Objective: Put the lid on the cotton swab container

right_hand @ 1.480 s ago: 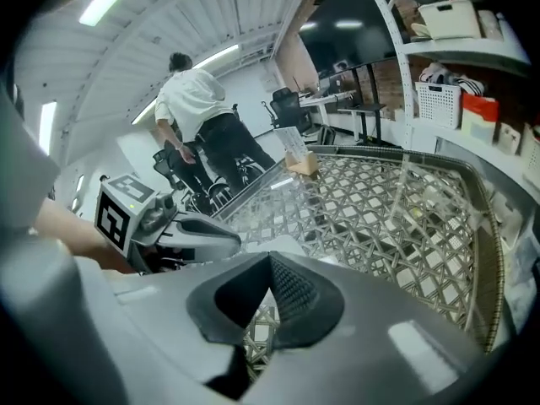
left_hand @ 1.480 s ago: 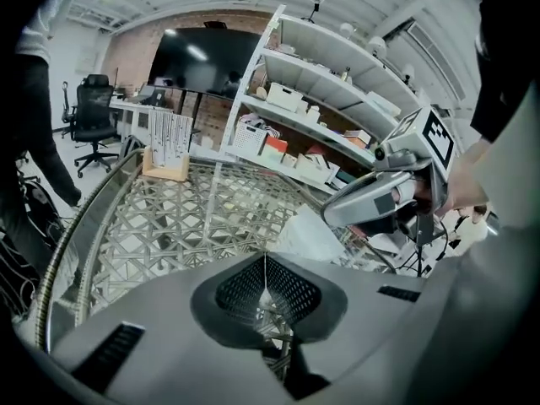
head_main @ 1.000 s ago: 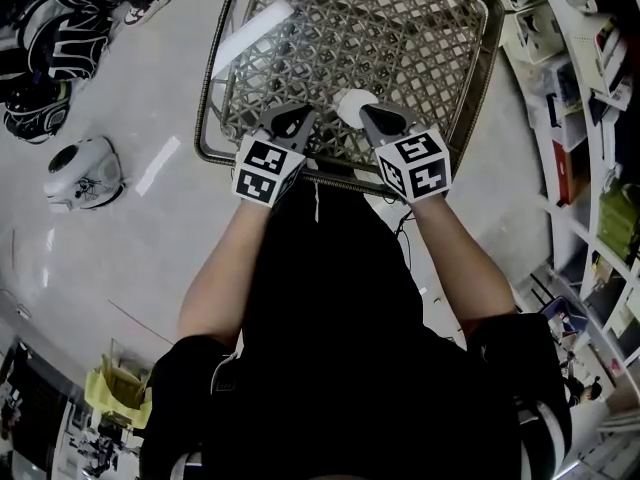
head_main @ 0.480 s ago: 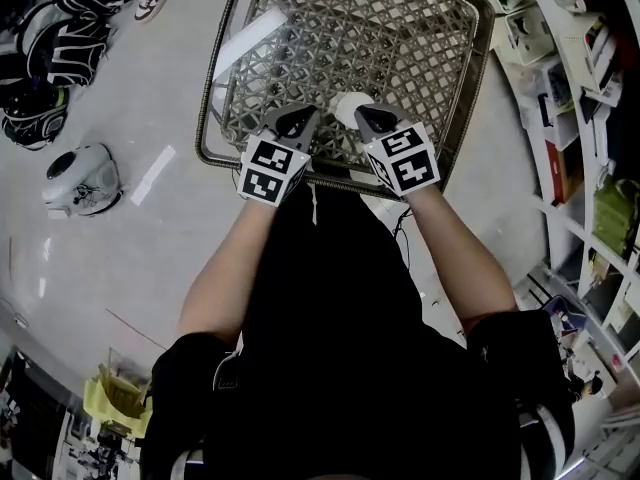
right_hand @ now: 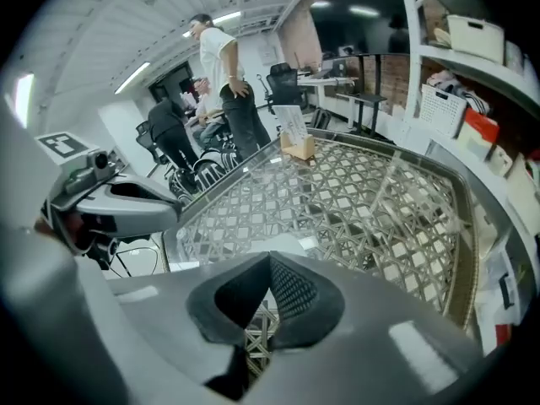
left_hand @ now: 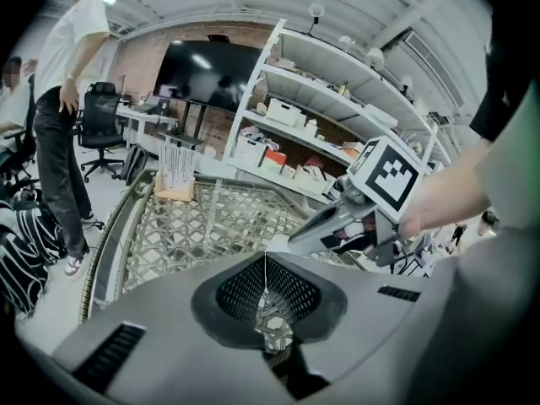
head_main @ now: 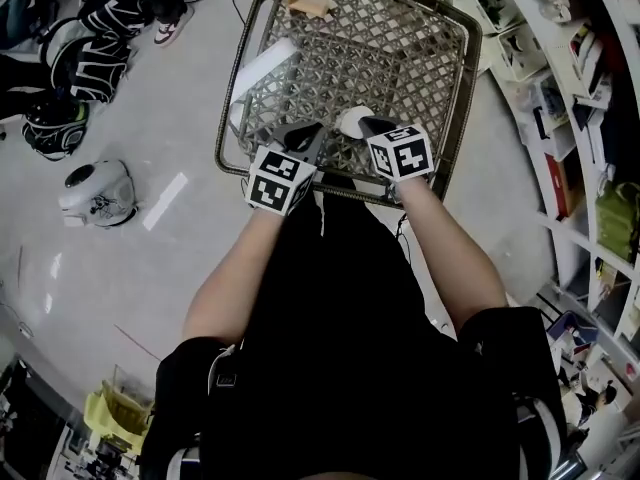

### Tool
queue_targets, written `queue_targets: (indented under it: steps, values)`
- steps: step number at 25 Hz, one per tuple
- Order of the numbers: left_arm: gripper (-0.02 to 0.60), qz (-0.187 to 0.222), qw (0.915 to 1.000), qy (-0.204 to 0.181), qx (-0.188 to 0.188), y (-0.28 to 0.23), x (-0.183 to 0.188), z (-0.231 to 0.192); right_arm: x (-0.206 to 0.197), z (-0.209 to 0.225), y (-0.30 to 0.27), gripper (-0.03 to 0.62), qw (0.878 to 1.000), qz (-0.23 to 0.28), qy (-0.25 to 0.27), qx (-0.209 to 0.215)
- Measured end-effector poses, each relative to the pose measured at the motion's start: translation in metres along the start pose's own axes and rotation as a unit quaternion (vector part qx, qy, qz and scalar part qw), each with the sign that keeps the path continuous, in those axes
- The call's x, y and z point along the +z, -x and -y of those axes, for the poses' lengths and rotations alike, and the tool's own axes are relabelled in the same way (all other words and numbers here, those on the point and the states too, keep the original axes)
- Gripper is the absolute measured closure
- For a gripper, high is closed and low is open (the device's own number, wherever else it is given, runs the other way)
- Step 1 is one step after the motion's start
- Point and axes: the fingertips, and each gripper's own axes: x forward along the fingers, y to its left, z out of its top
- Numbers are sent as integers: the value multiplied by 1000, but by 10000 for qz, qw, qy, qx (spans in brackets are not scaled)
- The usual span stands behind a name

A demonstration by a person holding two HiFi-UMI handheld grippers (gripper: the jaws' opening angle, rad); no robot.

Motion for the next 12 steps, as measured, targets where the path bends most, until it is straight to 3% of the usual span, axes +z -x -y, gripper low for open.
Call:
queue_targets:
  steps: [7, 12]
  values:
    - [575, 408, 9990, -161, 89, 36, 40, 3, 27, 6, 60, 585, 9909, 1067, -814, -117]
    - [575, 534, 9980, -323, 127, 53, 57, 18, 41, 11, 114, 585, 9809, 1662, -1005, -79]
